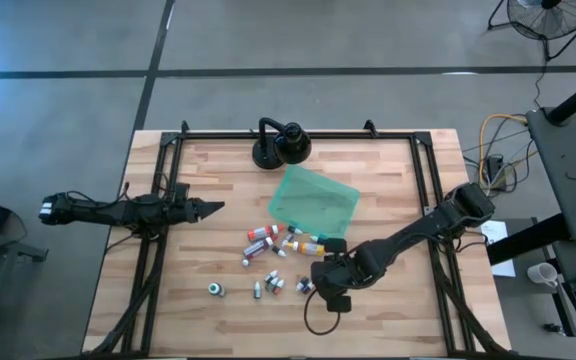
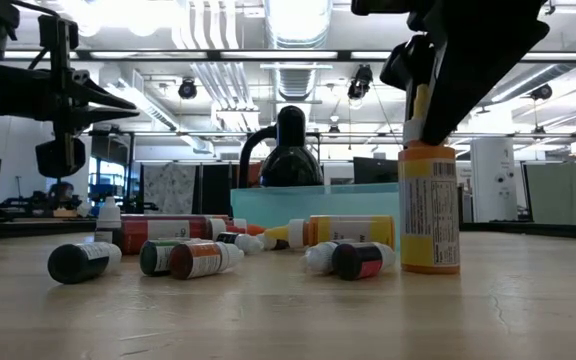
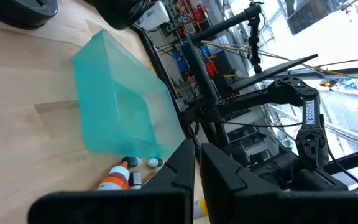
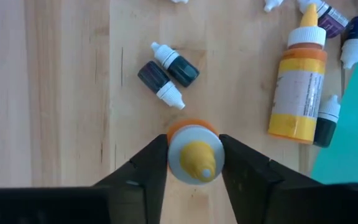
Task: Pick & Place food coloring
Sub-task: Put the large yellow food coloring bottle into the bin
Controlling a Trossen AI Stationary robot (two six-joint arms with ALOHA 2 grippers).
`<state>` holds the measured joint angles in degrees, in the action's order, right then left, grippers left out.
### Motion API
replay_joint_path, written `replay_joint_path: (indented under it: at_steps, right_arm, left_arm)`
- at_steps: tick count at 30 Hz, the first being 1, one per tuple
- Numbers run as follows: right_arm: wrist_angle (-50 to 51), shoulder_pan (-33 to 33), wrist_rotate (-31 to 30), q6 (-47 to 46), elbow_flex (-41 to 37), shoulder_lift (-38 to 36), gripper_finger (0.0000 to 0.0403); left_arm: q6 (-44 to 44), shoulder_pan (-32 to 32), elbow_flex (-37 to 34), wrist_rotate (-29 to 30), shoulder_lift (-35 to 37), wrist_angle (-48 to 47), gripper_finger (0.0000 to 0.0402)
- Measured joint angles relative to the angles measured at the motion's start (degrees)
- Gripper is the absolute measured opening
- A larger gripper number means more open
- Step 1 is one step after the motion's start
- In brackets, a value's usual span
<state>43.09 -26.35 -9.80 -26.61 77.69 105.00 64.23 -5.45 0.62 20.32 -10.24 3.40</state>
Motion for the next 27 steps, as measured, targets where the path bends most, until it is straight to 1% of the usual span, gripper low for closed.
replay_joint_path:
  at_steps: [3,5,7,11,14,15,17,19,20,21,22,24,27]
  right_arm:
    - [0.3,0.2,-0.1,-0.2,0.0,-0.2,0.0118]
    - [2.5,0.4,-0.6,-1.7,0.7,-0.4,0.0113]
    - [5.8,0.9,-0.6,-4.2,2.3,-0.6,0.0111]
    - [15.9,2.4,-0.7,-10.5,7.2,-2.4,0.0110]
    - [20.6,3.5,-0.8,-14.2,11.0,-4.7,0.0109]
    - [21.5,4.0,-1.2,-15.5,11.9,-5.8,0.0109]
    - [22.9,5.3,-4.6,-17.7,12.7,-8.3,0.0109]
    - [26.4,7.5,-11.4,-19.5,12.5,-10.3,0.0109]
    - [28.8,9.3,-15.5,-22.1,12.2,-11.3,0.0109]
    - [30.8,11.3,-18.4,-25.4,11.7,-12.1,0.0110]
    - [31.8,13.7,-20.0,-28.1,11.1,-13.0,0.0112]
    - [31.7,18.4,-19.7,-30.0,9.4,-14.6,0.0113]
    - [28.1,24.1,-15.2,-25.9,6.5,-15.1,0.0113]
  left_arm:
    - [-0.2,0.0,0.0,0.0,0.0,0.0,0.0000]
    - [-0.3,0.0,0.0,0.0,0.0,0.0,0.0000]
    - [-0.3,0.0,0.0,0.0,0.0,0.0,0.0000]
    - [-0.3,0.0,0.0,-0.1,0.0,0.0,0.0000]
    - [-0.1,0.0,0.0,-0.1,0.0,0.0,0.0000]
    - [-0.1,0.0,0.0,-0.1,-0.1,0.0,0.0000]
    - [-0.1,0.0,0.0,-0.1,-0.1,0.0,0.0000]
    - [-0.1,0.0,0.0,-0.1,-0.1,0.0,0.0000]
    - [-0.1,0.0,0.0,-0.1,-0.1,0.0,0.0000]
    - [-0.1,0.0,0.0,-0.1,-0.1,0.0,0.0000]
    - [-0.1,0.0,0.0,-0.1,-0.1,0.0,0.0000]
    - [-0.1,0.0,0.0,-0.1,-0.1,0.0,0.0000]
    - [-1.1,0.0,0.0,-0.1,-0.1,0.0,0.0000]
